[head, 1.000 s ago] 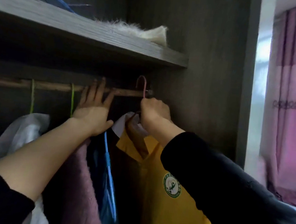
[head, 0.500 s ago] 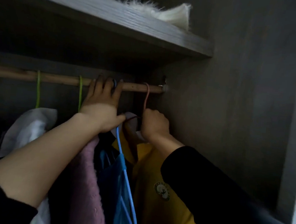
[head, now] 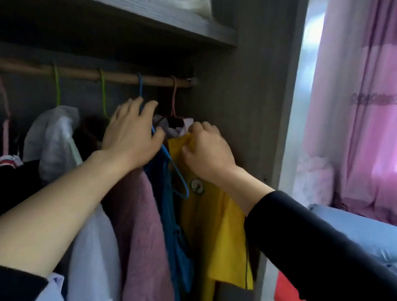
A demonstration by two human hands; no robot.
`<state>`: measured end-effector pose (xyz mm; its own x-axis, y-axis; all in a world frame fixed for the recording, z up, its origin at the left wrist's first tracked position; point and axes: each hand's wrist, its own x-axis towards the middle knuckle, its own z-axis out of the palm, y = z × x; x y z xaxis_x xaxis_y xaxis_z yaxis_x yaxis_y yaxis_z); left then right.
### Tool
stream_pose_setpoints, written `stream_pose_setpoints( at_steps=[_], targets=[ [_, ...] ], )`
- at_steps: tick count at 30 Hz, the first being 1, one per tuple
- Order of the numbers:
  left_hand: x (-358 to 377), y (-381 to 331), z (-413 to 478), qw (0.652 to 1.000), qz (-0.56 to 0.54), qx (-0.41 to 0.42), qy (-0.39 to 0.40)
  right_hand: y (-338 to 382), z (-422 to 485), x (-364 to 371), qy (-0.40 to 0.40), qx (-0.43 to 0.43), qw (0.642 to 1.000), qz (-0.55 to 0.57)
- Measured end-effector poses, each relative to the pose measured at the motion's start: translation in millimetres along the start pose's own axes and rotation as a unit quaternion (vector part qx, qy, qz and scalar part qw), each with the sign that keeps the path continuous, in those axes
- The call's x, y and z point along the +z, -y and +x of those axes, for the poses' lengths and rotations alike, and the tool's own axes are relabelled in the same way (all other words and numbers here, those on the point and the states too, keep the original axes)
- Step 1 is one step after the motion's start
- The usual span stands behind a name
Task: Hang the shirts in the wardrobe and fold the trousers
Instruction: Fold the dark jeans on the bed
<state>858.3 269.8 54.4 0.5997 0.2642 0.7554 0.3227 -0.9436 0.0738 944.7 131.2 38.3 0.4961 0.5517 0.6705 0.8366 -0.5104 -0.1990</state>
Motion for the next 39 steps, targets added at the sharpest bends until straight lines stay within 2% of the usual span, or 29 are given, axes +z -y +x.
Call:
stream_pose_setpoints(
  at_steps=[5, 7, 11, 15, 19, 24, 32, 35, 39],
  targets=[
    [5, -49, -74, 0.995, -0.087, 0.053, 0.005, -8, -114, -24, -0.06, 0.007, 0.998, -0.006],
    [10, -76, -104, 0.988, -0.145, 0.054, 0.02, -19, -159, -33, -0.06, 0.025, 0.998, -0.005],
    [29, -142, -163, 0.969, -0.218, 0.113, 0.028, -60, -240, -48, -0.036, 0.098, 0.994, -0.026],
    [58, -215, -217, 0.946, -0.269, 0.151, 0.098, -112, -322, -60, -0.018, 0.194, 0.979, -0.055],
    [98, -298, -264, 0.912, -0.31, 0.154, 0.218, -172, -398, -83, 0.032, 0.296, 0.95, -0.091],
    [150, -431, -298, 0.865, -0.322, 0.212, 0.321, -265, -483, -126, 0.065, 0.409, 0.902, -0.125],
    [221, -631, -351, 0.793, -0.322, 0.212, 0.471, -411, -592, -201, 0.137, 0.527, 0.825, -0.155],
    [243, -676, -358, 0.781, -0.314, 0.197, 0.503, -460, -612, -219, 0.161, 0.557, 0.801, -0.146],
    [285, -715, -351, 0.785, -0.295, 0.176, 0.516, -522, -621, -218, 0.186, 0.572, 0.788, -0.131]
  ],
)
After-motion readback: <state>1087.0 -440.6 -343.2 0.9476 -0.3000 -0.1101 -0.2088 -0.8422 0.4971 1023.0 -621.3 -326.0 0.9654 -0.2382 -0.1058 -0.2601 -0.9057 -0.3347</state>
